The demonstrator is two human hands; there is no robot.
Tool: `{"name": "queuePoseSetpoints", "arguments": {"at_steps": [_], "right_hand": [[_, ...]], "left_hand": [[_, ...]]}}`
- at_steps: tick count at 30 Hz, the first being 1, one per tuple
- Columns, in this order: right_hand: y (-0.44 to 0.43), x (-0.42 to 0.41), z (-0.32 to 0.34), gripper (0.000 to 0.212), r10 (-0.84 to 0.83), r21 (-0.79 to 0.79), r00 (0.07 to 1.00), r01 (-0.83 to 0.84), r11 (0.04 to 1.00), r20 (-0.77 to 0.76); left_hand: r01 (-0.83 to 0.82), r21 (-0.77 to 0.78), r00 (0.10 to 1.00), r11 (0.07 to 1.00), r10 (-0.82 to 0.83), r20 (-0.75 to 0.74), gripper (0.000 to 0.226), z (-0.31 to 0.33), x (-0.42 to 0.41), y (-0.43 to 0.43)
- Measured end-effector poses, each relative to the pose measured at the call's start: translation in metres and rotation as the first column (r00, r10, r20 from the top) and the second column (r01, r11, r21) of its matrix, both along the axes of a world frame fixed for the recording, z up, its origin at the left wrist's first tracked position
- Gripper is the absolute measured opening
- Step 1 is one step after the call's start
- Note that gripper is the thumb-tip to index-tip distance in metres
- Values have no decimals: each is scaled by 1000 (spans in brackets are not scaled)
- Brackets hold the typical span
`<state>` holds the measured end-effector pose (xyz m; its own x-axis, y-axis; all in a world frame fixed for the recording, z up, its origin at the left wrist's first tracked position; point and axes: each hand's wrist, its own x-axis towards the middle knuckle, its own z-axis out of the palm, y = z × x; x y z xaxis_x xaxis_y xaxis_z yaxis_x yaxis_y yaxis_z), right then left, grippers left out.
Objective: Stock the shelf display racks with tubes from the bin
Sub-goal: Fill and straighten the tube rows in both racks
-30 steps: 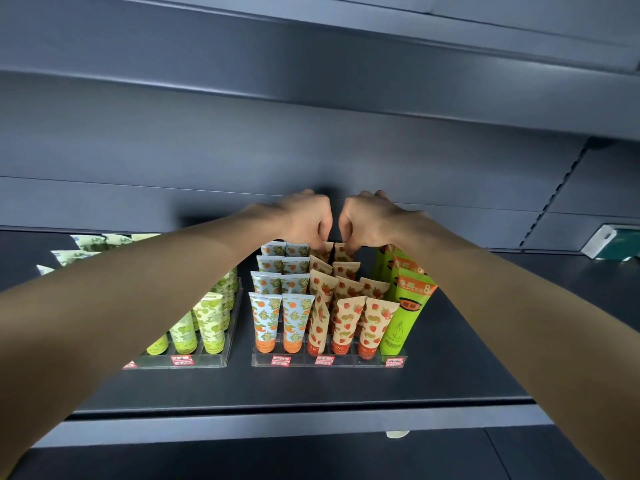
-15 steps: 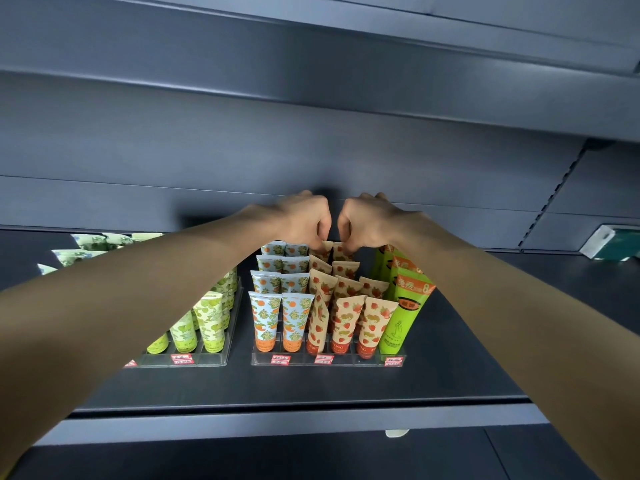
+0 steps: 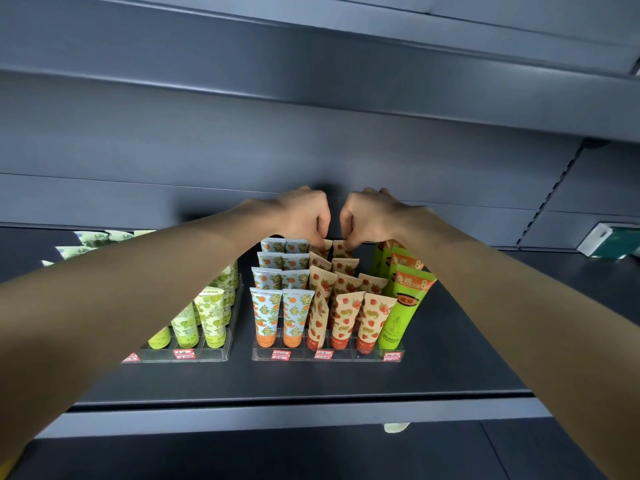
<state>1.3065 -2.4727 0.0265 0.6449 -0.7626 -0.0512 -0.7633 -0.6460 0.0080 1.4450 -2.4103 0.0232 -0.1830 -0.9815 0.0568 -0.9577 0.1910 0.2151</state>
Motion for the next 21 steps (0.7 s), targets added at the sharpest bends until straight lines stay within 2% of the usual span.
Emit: {"name": "queuePoseSetpoints", "arguments": {"at_steps": [4, 10, 15, 21], "right_hand": [[4, -4, 9, 20, -8, 19, 999, 7, 1000, 54], [25, -15, 28, 14, 15, 98, 989, -29, 995, 144], [36, -15, 23, 15, 27, 144, 997, -38, 989, 78], [38, -12, 13, 14, 62, 138, 998, -65, 988, 25]], "left_hand": [[-5, 11, 1000, 1000, 5, -27, 20, 9, -1, 3], [23, 24, 997, 999, -21, -80, 17, 22, 0, 17], [76, 126, 992, 989, -62, -112, 19, 15, 3, 23], [96, 158, 993, 983, -84, -79, 19, 7, -3, 18]]}}
